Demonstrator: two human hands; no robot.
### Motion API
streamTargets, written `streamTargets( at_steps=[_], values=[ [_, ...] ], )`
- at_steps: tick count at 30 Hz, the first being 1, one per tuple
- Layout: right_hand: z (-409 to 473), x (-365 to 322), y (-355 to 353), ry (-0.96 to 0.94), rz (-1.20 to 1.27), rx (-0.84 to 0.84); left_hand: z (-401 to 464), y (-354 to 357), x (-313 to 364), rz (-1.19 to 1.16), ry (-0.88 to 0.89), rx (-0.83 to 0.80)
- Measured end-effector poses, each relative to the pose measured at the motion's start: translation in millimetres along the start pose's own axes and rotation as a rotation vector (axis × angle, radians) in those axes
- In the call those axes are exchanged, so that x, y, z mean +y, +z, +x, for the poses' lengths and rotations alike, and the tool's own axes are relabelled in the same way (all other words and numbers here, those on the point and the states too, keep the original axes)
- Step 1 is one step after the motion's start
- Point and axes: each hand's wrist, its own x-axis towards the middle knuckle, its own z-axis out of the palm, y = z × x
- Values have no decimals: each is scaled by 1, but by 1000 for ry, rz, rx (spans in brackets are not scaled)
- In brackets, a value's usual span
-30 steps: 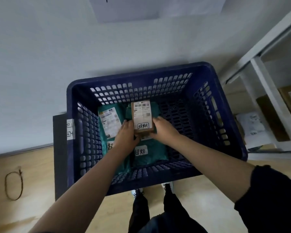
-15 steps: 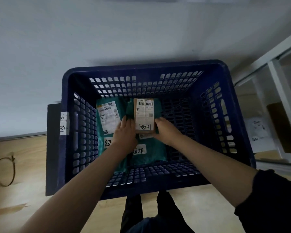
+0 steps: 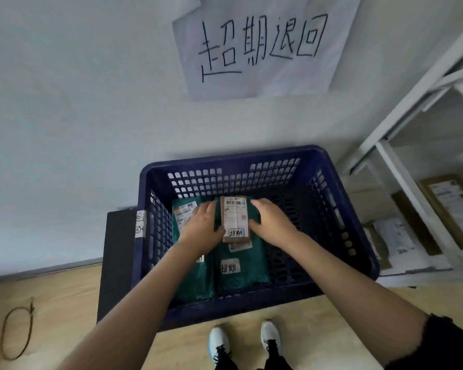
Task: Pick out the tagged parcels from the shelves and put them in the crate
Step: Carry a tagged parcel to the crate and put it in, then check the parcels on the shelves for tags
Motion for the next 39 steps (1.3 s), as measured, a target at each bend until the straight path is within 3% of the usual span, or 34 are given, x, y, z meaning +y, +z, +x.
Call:
streamTargets(
  at_steps=[9, 16, 24, 36, 39],
  values=[
    [-77, -24, -79, -124, -1, 242, -47, -60, 68, -76, 168, 243],
    [-182, 16, -153, -201, 63, 421, -115, -62, 155, -137, 291, 351],
    [-314, 113, -210, -201, 26, 573, -179, 13, 300, -167, 443, 440],
    [-410, 280, -280, -24, 139, 598, -168, 149, 465, -264, 540, 222],
    [-406, 320, -296, -15, 135, 573, -147, 181, 483, -342, 486, 352]
  ],
)
